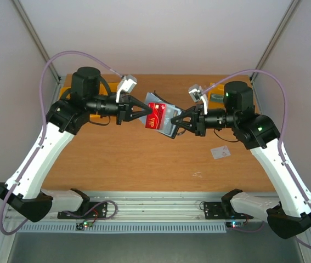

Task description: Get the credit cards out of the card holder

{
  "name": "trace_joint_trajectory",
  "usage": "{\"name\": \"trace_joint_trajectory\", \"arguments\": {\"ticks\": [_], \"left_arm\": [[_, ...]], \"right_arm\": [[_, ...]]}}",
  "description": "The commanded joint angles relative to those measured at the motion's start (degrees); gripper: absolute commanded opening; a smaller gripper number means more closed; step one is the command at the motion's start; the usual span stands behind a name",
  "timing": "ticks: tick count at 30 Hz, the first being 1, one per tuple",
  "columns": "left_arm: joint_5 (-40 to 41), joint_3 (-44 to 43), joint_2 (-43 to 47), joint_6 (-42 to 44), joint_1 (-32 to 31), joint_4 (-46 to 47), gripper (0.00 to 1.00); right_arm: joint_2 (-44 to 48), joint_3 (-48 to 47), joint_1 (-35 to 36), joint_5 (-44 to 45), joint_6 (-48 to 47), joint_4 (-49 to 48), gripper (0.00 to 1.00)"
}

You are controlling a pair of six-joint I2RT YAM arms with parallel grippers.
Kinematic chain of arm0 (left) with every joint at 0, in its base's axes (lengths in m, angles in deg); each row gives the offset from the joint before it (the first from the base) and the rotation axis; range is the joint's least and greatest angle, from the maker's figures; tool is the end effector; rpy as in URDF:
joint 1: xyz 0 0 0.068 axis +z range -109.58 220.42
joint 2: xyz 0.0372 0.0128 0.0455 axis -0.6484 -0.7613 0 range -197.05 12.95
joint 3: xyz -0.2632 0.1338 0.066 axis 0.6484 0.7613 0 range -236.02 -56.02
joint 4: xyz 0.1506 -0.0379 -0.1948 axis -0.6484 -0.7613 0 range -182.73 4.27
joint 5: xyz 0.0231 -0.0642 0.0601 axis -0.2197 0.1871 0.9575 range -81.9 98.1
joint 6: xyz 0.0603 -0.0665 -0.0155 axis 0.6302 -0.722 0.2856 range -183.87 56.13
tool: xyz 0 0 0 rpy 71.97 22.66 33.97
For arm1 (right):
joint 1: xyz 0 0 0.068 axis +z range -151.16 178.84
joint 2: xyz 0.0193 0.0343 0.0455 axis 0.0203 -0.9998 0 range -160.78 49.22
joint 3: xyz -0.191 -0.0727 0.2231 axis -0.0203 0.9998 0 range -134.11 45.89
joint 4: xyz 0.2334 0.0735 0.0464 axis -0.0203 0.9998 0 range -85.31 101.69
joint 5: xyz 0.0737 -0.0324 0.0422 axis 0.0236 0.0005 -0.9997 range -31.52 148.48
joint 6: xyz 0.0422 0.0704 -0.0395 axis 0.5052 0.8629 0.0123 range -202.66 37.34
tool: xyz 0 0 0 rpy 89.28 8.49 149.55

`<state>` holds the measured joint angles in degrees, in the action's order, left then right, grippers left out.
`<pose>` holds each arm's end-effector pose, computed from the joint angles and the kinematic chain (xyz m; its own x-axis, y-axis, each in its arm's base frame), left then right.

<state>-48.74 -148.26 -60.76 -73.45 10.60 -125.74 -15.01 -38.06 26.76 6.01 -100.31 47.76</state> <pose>0.1815 -0.1828 0.4834 -0.4710 0.1651 -0.8666 0.8818 0.1161 -0.4571 0.1494 0.1524 0.4644 -0.0523 -0.2368 -0.9701 -0.9911 0.1316 0.0213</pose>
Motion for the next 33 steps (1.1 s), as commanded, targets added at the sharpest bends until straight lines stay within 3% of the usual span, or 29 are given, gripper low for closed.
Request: {"name": "trace_joint_trajectory", "arguments": {"ticks": [1,4,8,11,14,16,18,20,23,31,33], "left_arm": [[10.6,0.1,2.0,7.1,3.5,-6.4,0.0],[14.6,0.2,3.0,13.7,5.9,-9.5,0.0],[19.5,1.9,4.3,14.7,8.9,-9.7,0.0],[23.4,1.5,4.0,24.2,10.2,-13.9,0.0],[35.6,2.4,3.5,38.6,10.2,-16.4,0.0],[47.1,3.6,3.2,43.1,10.3,-14.3,0.0],[52.6,3.0,2.1,45.9,11.4,-14.3,0.0],[51.5,1.5,1.0,44.4,13.4,-14.6,0.0],[43.6,0.1,0.1,34.9,15.6,-15.0,0.0],[30.5,3.4,0.1,20.8,18.9,-12.3,0.0],[26.7,4.2,0.0,18.9,19.1,-12.0,0.0]], "right_arm": [[1.6,1.6,-4.4,0.2,-3.2,3.3,0.01],[1.1,4.0,-8.2,-1.3,-3.0,4.5,0.01],[-1.4,5.8,-8.8,0.2,-3.0,6.0,0.01],[-4.5,6.5,-8.5,2.6,-4.2,9.0,0.01],[-6.2,8.4,-6.5,6.2,-5.2,9.8,0.01],[-7.2,10.8,-5.4,6.2,-3.9,7.2,0.01],[-9.1,13.4,-4.3,5.5,-2.3,4.6,0.01],[-11.7,15.9,-3.2,3.2,-0.6,0.7,0.01],[-16.2,18.9,-2.1,-1.7,1.9,-6.3,0.01],[-29.1,19.6,-1.1,-4.9,-5.4,-3.9,0.01],[-31.2,20.4,-1.2,-2.2,-6.0,-3.8,0.01]]}}
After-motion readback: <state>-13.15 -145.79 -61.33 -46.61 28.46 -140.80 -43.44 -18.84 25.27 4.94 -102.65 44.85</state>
